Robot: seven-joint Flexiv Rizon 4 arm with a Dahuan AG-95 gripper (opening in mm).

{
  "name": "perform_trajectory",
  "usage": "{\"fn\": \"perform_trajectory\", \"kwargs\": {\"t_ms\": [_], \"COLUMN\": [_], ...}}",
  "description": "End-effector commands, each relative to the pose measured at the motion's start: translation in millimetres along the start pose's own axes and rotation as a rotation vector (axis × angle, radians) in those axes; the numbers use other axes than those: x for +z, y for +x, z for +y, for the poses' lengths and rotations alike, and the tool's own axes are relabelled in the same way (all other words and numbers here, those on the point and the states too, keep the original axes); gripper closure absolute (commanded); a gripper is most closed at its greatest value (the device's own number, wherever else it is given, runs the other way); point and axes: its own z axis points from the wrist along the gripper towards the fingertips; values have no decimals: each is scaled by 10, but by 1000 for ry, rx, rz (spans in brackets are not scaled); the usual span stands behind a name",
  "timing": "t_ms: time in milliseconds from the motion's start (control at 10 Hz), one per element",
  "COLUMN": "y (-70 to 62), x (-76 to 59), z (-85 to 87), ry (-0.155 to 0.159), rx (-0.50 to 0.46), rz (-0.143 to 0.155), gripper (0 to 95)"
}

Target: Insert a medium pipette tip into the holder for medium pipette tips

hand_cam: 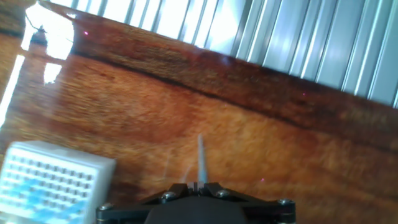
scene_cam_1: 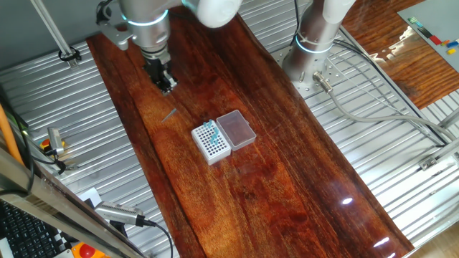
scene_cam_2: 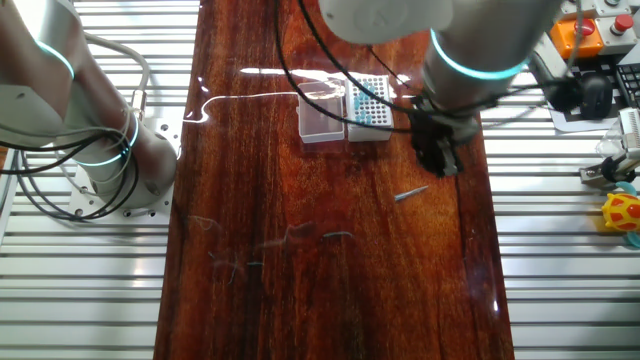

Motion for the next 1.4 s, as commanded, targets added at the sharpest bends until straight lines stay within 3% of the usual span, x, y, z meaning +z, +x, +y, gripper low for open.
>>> {"fn": "perform_trajectory", "kwargs": {"t_ms": [100, 300, 700, 800, 1300, 1400], "y": [9, 9, 9, -50, 134, 134], "x": [-2, -2, -2, 141, 640, 640], "z": [-35, -35, -35, -75, -45, -45], "ry": [-7, -8, 22, 16, 15, 10], "rx": [-60, -133, -85, -69, -47, -49], "rz": [18, 11, 39, 37, 28, 21], "gripper": [950, 950, 950, 760, 760, 760]}}
